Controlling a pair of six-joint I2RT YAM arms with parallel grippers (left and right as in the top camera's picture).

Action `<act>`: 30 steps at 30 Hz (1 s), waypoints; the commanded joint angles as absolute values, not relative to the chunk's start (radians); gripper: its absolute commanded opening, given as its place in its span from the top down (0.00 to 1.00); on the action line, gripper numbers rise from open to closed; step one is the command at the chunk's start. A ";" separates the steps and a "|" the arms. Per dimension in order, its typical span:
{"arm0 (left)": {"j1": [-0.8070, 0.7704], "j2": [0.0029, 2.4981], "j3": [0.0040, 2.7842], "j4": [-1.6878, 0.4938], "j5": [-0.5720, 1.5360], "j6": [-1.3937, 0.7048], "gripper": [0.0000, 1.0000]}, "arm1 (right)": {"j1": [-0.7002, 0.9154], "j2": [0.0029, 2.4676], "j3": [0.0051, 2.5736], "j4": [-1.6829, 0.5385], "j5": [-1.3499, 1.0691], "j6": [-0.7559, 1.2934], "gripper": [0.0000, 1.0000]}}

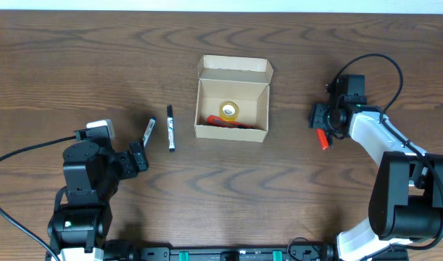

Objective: Pack container
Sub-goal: 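Lower the right gripper and grasp the red stapler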

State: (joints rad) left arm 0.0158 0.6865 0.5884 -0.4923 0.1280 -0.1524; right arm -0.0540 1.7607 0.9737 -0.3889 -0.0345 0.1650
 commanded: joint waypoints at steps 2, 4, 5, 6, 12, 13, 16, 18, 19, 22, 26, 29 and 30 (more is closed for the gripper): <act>0.012 0.685 0.611 -0.494 0.131 -0.134 0.05 | -0.060 1.768 0.987 -0.400 -0.041 0.160 0.34; 0.012 0.685 0.611 -0.494 0.131 -0.134 0.05 | -0.060 1.768 0.987 -0.407 -0.031 0.160 0.22; 0.012 0.685 0.611 -0.494 0.131 -0.134 0.05 | -0.060 1.768 0.987 -0.411 -0.027 0.160 0.18; 0.012 0.685 0.611 -0.494 0.131 -0.134 0.05 | -0.060 1.768 0.987 -0.412 -0.026 0.160 0.15; 0.012 0.685 0.611 -0.494 0.131 -0.134 0.05 | -0.060 1.768 0.987 -0.421 -0.014 0.160 0.16; 0.012 0.685 0.611 -0.494 0.131 -0.134 0.05 | -0.060 1.768 0.987 -0.428 -0.003 0.160 0.16; 0.012 0.685 0.611 -0.494 0.131 -0.134 0.05 | -0.060 1.768 0.987 -0.452 0.028 0.159 0.16; 0.012 0.685 0.611 -0.494 0.131 -0.134 0.05 | -0.060 1.768 0.987 -0.461 0.030 0.159 0.16; 0.012 0.685 0.611 -0.494 0.131 -0.134 0.05 | -0.060 1.768 0.987 -0.464 0.030 0.159 0.16; 0.012 0.685 0.611 -0.494 0.131 -0.134 0.05 | -0.060 1.768 0.984 -0.469 0.030 0.159 0.17; 0.012 0.685 0.611 -0.494 0.131 -0.134 0.05 | -0.060 1.779 0.979 -0.473 0.030 0.159 0.18; 0.012 0.685 0.611 -0.495 0.131 -0.134 0.05 | -0.060 1.804 0.979 -0.477 0.030 0.160 0.18; 0.012 0.685 0.611 -0.495 0.131 -0.134 0.05 | -0.060 1.813 0.979 -0.480 0.030 0.160 0.18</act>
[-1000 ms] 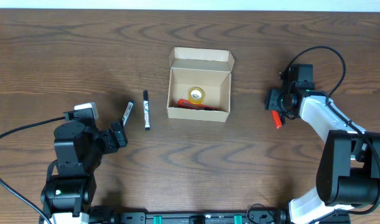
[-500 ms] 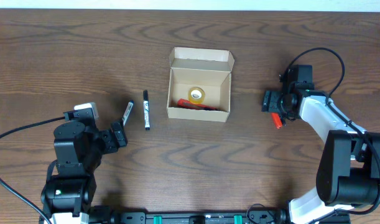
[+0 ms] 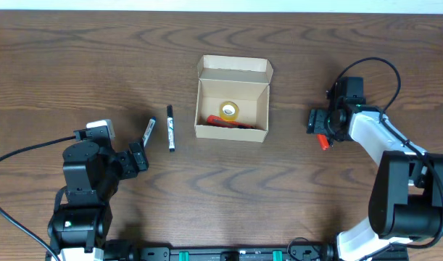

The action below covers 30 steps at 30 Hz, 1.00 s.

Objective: Pack container
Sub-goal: 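Lower the right gripper and grasp the red stapler, then lift the stapler and lower it into the cardboard box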

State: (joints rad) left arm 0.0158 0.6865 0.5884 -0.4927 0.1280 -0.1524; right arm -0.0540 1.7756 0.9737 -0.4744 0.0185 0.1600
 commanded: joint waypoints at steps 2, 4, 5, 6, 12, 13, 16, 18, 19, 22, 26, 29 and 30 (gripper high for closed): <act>0.012 0.685 0.611 -0.496 0.131 -0.134 0.05 | -0.060 1.834 0.979 -0.485 0.030 0.159 0.18; 0.012 0.685 0.611 -0.497 0.131 -0.134 0.05 | -0.060 1.852 0.979 -0.487 0.030 0.160 0.20; 0.012 0.685 0.611 -0.497 0.131 -0.134 0.05 | -0.060 1.857 0.979 -0.487 0.027 0.160 0.21; 0.012 0.685 0.611 -0.497 0.131 -0.134 0.05 | -0.060 1.862 0.979 -0.485 0.026 0.160 0.23; 0.012 0.685 0.611 -0.497 0.131 -0.134 0.05 | -0.060 1.863 0.979 -0.484 0.026 0.160 0.70; 0.013 0.685 0.611 -0.497 0.131 -0.134 0.05 | -0.060 1.863 0.979 -0.484 0.025 0.160 0.75; 0.012 0.685 0.611 -0.496 0.130 -0.134 0.05 | -0.060 1.863 0.979 -0.482 0.026 0.163 0.88; 0.012 0.685 0.611 -0.496 0.130 -0.134 0.05 | -0.060 1.863 0.979 -0.482 0.026 0.163 0.95; 0.013 0.685 0.611 -0.496 0.130 -0.134 0.05 | -0.060 1.863 0.979 -0.482 0.025 0.164 0.97; 0.012 0.685 0.611 -0.496 0.130 -0.134 0.05 | -0.060 1.863 0.984 -0.476 0.018 0.163 0.99; 0.012 0.685 0.611 -0.496 0.131 -0.134 0.05 | -0.060 1.855 1.033 -0.492 -0.019 0.163 0.99; 0.012 0.685 0.611 -0.496 0.131 -0.134 0.05 | -0.058 1.834 1.118 -0.540 -0.066 0.159 0.99; 0.012 0.685 0.611 -0.497 0.130 -0.134 0.05 | -0.055 1.828 1.147 -0.556 -0.080 0.158 0.99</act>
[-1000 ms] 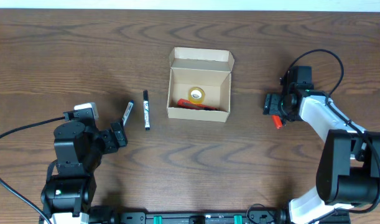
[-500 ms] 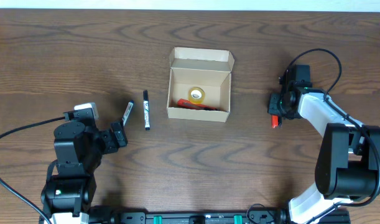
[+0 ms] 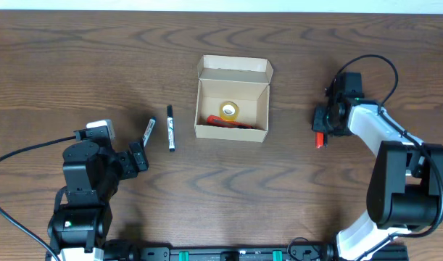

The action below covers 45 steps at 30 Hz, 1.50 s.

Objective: Pack container
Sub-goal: 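Lift the stapler and lower it into the cardboard box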

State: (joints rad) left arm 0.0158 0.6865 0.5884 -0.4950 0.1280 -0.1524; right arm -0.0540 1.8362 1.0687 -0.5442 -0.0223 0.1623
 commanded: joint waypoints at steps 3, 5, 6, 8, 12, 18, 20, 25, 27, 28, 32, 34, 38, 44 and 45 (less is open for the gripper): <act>0.012 0.685 0.611 -0.497 0.131 -0.134 0.05 | -0.038 1.803 1.277 -0.634 -0.149 0.096 0.99; 0.012 0.685 0.611 -0.497 0.131 -0.134 0.05 | -0.019 1.786 1.363 -0.675 -0.197 0.028 0.99; 0.012 0.685 0.611 -0.497 0.131 -0.134 0.05 | -0.006 1.777 1.411 -0.695 -0.213 0.003 0.99; 0.012 0.685 0.611 -0.497 0.130 -0.134 0.05 | 0.023 1.771 1.502 -0.734 -0.251 -0.062 0.99; 0.012 0.685 0.611 -0.497 0.128 -0.134 0.05 | 0.102 1.771 1.653 -0.818 -0.363 -0.318 0.99; 0.013 0.685 0.611 -0.496 0.124 -0.134 0.05 | 0.275 1.771 1.754 -0.971 -0.267 -0.655 0.99; 0.013 0.685 0.611 -0.496 0.124 -0.134 0.05 | 0.321 1.771 1.754 -0.977 -0.194 -0.695 0.99; 0.012 0.685 0.611 -0.497 0.124 -0.134 0.05 | 0.420 1.772 1.754 -0.984 -0.050 -0.810 0.99; 0.012 0.685 0.611 -0.497 0.124 -0.134 0.05 | 0.444 1.772 1.754 -0.982 -0.052 -0.854 0.99; 0.012 0.685 0.611 -0.497 0.124 -0.134 0.05 | 0.452 1.773 1.754 -0.980 -0.056 -0.871 0.99; 0.013 0.685 0.611 -0.497 0.123 -0.134 0.05 | 0.482 1.801 1.754 -0.969 -0.066 -0.893 0.99; 0.013 0.685 0.611 -0.496 0.123 -0.134 0.05 | 0.492 1.830 1.754 -0.968 -0.068 -0.904 0.99; 0.013 0.685 0.611 -0.496 0.123 -0.133 0.05 | 0.508 1.914 1.754 -0.965 -0.087 -0.907 0.99; 0.013 0.685 0.611 -0.497 0.123 -0.111 0.05 | 0.537 2.025 1.754 -0.941 -0.095 -0.906 0.99; 0.013 0.685 0.611 -0.497 0.123 -0.112 0.05 | 0.541 2.036 1.754 -0.934 -0.095 -0.905 0.99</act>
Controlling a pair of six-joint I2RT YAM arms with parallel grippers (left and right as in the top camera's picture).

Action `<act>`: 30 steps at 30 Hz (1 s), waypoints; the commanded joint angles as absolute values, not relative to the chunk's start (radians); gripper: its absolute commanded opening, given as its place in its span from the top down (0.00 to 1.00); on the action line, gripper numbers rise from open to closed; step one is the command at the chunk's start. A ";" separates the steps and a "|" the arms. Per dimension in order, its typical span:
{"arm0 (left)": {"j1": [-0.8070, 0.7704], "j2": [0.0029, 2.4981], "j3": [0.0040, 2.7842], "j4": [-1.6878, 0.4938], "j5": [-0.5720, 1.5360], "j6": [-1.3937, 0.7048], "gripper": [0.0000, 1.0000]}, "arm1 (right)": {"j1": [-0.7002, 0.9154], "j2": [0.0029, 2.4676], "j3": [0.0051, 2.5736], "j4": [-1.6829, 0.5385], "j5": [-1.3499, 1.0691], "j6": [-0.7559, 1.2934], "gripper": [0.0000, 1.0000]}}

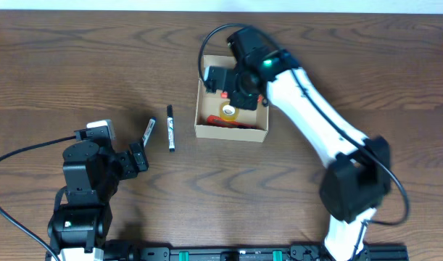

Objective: Pack container
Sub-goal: 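Lift the stapler and lower it into the cardboard box, then open the right gripper and withdraw it to the upper right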

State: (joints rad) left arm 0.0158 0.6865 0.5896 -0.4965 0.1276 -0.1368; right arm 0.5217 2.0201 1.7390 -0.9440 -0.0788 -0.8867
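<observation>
The open cardboard box (233, 133) stands at the table's middle. Inside lie a yellow tape roll (229, 111) and red markers (232, 122). My right gripper (223, 88) reaches from the right over the box's back half. It is shut on a red marker, of which only a small red tip (225, 94) shows. Left of the box, a black marker (170, 128) and a grey-white marker (148, 132) lie on the table. My left gripper (139, 156) rests just below the grey-white marker, and its jaws are not clear from above.
The box's back flap (236, 67) stands open behind the right gripper. The right arm (315, 123) stretches diagonally across the table's right half. A black cable (22, 152) trails left from the left arm.
My right gripper was at the table's right with the red marker. It is now over the box, and the marker is gone from the right side. The left arm has not moved.
My right gripper stayed at the red marker on the table's right at all three earlier moments, and by the last one the marker had turned more upright. Now gripper and marker are above the box. The left arm and both left markers stayed put.
</observation>
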 commanded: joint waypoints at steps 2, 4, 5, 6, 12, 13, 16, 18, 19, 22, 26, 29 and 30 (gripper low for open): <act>0.013 0.685 0.611 -0.496 0.123 -0.112 0.05 | 0.545 2.050 1.754 -0.923 -0.104 -0.893 0.99; 0.013 0.685 0.611 -0.497 0.123 -0.112 0.05 | 0.545 2.061 1.754 -0.911 -0.138 -0.868 0.99; 0.012 0.685 0.611 -0.497 0.123 -0.111 0.05 | 0.544 2.067 1.754 -0.908 -0.155 -0.868 0.99; 0.013 0.685 0.611 -0.497 0.123 -0.111 0.05 | 0.542 2.072 1.754 -0.907 -0.165 -0.865 0.99; 0.013 0.685 0.611 -0.498 0.123 -0.112 0.05 | 0.538 2.098 1.754 -0.897 -0.165 -0.815 0.89; 0.012 0.685 0.611 -0.498 0.123 -0.112 0.05 | 0.537 2.107 1.754 -0.897 -0.165 -0.815 0.91; 0.013 0.685 0.611 -0.498 0.123 -0.112 0.05 | 0.533 2.135 1.753 -0.897 -0.166 -0.801 0.99; 0.012 0.685 0.611 -0.498 0.123 -0.112 0.05 | 0.530 2.154 1.753 -0.897 -0.165 -0.785 0.99; 0.012 0.685 0.611 -0.498 0.123 -0.111 0.05 | 0.530 2.166 1.753 -0.898 -0.166 -0.777 0.99; 0.012 0.685 0.611 -0.498 0.123 -0.112 0.05 | 0.530 2.188 1.753 -0.897 -0.169 -0.763 0.99; 0.013 0.685 0.611 -0.497 0.123 -0.111 0.05 | 0.530 2.199 1.753 -0.894 -0.169 -0.756 0.85; 0.013 0.685 0.611 -0.497 0.123 -0.111 0.05 | 0.530 2.199 1.753 -0.889 -0.169 -0.755 0.73; 0.013 0.685 0.611 -0.497 0.123 -0.111 0.05 | 0.529 2.199 1.753 -0.888 -0.169 -0.755 0.68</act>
State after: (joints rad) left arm 0.0158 0.6865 0.5896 -0.4965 0.1276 -0.1291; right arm 0.5335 2.1994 1.7390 -0.8936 -0.1501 -0.7643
